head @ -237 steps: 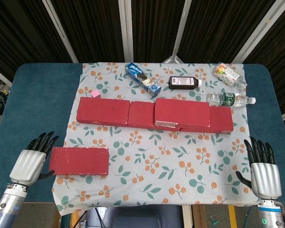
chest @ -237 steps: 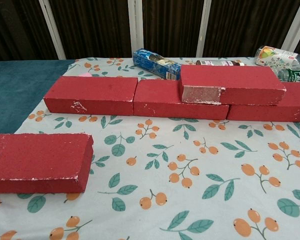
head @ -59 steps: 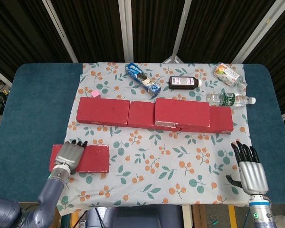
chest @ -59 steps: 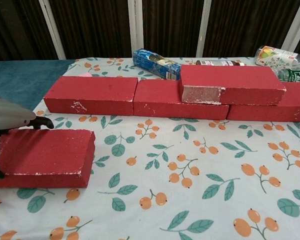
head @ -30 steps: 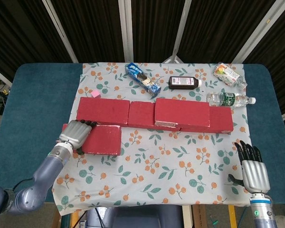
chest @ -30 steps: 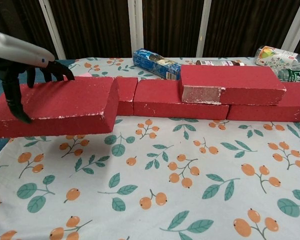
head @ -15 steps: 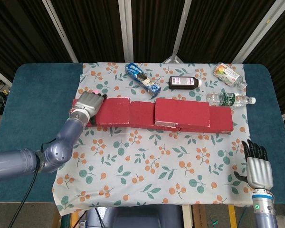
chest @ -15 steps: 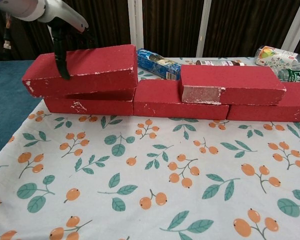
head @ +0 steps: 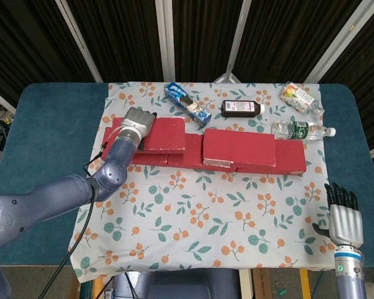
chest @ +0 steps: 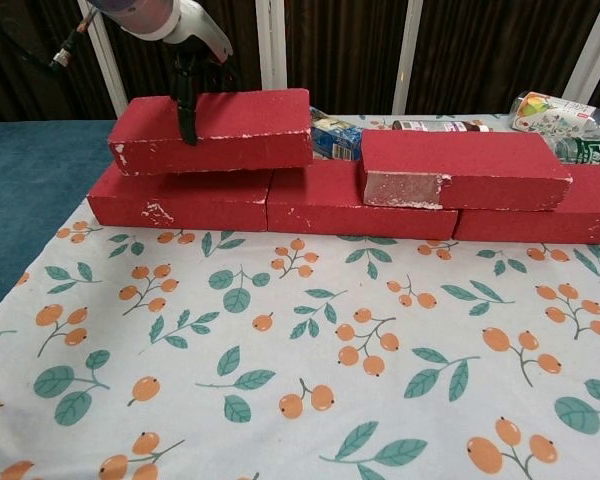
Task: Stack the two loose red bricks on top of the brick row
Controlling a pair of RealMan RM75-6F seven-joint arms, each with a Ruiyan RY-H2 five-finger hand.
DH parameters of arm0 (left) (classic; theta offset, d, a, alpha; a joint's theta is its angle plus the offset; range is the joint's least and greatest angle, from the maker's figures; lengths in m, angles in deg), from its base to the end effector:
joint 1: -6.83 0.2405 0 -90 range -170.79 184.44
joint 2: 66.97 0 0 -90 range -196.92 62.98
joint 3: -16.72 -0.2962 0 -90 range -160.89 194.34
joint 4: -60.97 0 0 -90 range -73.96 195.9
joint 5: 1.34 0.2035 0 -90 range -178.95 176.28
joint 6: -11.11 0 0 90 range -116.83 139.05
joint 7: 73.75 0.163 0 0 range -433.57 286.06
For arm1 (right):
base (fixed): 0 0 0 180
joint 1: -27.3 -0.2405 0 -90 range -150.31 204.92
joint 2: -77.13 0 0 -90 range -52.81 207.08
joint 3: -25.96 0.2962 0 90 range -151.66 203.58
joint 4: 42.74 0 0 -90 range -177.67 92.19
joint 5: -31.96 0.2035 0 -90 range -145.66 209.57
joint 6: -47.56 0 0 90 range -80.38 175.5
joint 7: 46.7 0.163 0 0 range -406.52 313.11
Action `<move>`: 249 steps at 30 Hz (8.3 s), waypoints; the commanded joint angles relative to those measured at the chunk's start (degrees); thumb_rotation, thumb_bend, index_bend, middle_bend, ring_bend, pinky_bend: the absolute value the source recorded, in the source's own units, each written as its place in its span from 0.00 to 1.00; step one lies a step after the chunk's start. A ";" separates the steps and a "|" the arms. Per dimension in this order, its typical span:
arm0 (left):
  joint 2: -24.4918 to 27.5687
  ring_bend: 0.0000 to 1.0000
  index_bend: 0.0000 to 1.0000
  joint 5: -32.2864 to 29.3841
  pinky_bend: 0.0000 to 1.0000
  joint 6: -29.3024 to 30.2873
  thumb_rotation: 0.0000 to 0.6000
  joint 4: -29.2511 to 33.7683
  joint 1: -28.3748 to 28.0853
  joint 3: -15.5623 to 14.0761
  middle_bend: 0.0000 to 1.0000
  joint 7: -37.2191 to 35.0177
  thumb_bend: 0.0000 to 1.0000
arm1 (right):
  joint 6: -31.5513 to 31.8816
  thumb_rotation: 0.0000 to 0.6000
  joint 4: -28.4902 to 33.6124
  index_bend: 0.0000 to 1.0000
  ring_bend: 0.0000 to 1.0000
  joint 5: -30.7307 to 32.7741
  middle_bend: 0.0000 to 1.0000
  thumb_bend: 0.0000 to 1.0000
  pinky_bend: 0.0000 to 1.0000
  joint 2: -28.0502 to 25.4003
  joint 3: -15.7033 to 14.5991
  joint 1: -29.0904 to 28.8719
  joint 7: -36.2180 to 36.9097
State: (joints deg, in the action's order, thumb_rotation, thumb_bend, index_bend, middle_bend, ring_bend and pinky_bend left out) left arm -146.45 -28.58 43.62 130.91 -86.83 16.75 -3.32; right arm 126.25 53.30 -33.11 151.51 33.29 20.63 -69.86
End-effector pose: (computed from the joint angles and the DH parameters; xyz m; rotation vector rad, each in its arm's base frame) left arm -0.0059 0.5332 0.0406 -1.9060 -0.8418 -0.2388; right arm -0.3625 -0.2181 0.1190 1.2505 -1.0233 0.5924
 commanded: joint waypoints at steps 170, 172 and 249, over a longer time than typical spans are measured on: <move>-1.66 0.00 0.04 -2.66 0.14 26.53 1.00 5.06 12.18 33.67 0.05 29.72 0.00 | -1.33 1.00 -1.47 0.00 0.00 4.21 0.00 0.20 0.00 -0.21 -0.25 -1.49 0.92; -0.06 0.00 0.06 -2.95 0.14 25.48 1.00 6.30 14.41 33.10 0.07 28.73 0.00 | -1.42 1.00 -1.42 0.00 0.00 4.10 0.00 0.20 0.00 -0.16 -0.36 -1.53 0.90; 3.66 0.00 0.22 -3.97 0.13 9.85 1.00 11.17 11.72 9.37 0.12 14.55 0.00 | -0.86 1.00 -0.98 0.00 0.00 4.15 0.00 0.20 0.00 -0.38 -0.07 -1.30 1.58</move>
State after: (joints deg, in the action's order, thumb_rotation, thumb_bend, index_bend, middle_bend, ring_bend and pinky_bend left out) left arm -142.90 -32.47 53.47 141.98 -75.02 26.23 11.25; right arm 125.38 52.32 -28.96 151.14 33.22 19.33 -68.28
